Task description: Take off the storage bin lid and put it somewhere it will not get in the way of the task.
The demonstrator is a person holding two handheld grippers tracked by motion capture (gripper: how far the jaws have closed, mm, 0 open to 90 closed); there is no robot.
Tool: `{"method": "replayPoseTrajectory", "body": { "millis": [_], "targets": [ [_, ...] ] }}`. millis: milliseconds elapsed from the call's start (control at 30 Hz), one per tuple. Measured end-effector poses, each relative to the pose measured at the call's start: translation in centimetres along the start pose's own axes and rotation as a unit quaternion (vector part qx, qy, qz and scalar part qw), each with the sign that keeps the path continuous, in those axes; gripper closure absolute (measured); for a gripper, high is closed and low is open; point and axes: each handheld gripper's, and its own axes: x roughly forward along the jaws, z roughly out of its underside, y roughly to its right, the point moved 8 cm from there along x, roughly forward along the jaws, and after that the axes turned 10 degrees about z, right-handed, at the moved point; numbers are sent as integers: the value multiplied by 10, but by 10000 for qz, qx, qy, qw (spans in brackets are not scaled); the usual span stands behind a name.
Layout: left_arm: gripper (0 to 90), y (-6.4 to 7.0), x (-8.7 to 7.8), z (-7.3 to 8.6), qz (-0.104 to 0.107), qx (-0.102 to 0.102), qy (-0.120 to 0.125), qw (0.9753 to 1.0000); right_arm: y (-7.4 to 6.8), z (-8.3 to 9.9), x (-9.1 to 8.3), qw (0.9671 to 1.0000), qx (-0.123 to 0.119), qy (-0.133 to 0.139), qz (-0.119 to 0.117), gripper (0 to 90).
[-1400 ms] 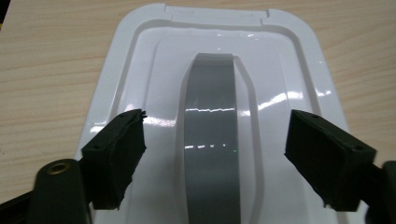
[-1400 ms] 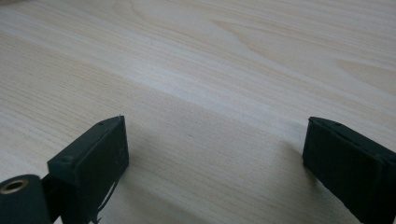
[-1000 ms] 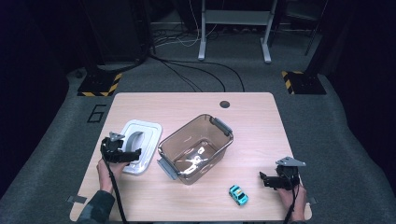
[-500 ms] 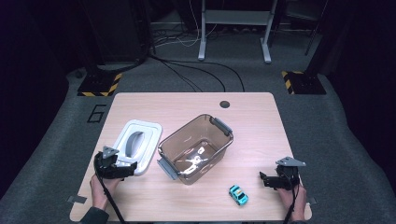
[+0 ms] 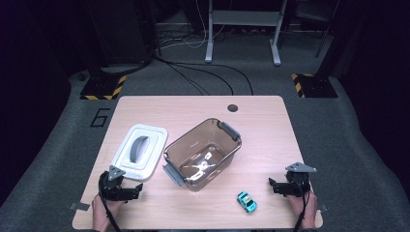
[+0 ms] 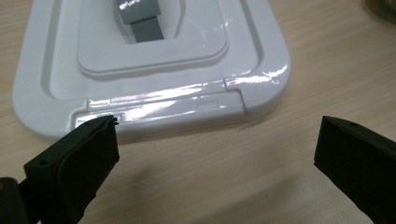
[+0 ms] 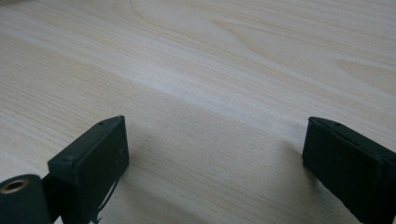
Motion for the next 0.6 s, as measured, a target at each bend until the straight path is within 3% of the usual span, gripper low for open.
{"method": "replayPoseTrajectory", "body": {
  "millis": [67,200,600],
  "targets": [
    [0,-1,5,6,40,-18,-81,10000,0,0,0,10000,-1,1,0,64],
    [0,-1,5,9,75,0,86,9999,0,0,0,10000,-1,4,1,64],
    [0,-4,9,6,121,37,88,9999,0,0,0,10000,-1,7,2,65]
  ]
}}
